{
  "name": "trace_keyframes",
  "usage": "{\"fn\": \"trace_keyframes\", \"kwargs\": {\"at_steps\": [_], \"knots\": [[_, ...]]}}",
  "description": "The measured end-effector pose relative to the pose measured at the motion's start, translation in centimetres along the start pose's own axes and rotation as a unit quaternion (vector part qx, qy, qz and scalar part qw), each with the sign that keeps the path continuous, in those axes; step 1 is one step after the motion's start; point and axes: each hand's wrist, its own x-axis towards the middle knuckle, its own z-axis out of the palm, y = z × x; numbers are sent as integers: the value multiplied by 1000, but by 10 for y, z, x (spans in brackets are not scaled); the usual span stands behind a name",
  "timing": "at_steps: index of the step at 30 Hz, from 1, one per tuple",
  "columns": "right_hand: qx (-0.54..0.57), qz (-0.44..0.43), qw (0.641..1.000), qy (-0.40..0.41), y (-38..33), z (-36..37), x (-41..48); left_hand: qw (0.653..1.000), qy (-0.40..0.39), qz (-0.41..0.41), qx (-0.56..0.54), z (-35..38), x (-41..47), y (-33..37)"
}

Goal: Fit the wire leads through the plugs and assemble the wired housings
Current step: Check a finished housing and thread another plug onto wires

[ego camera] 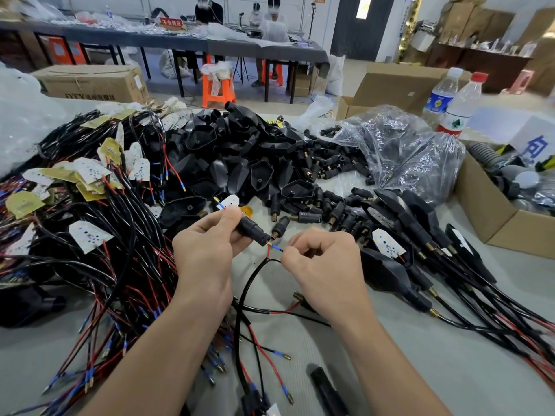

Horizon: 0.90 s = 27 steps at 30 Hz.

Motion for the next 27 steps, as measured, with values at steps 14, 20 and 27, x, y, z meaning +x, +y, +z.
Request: {"fn": "trace_keyframes", "kwargs": {"at_steps": [14,20,27], "knots": [[-22,18,999,26,5,9,-4,995,-5,86,50,2,-3,-1],[-22,-20,1000,9,9,7,-2,994,-45,83,63,3,-7,-3],[103,82,991,-37,4,-4,5,998,-46,20,31,1,-1,2]]}}
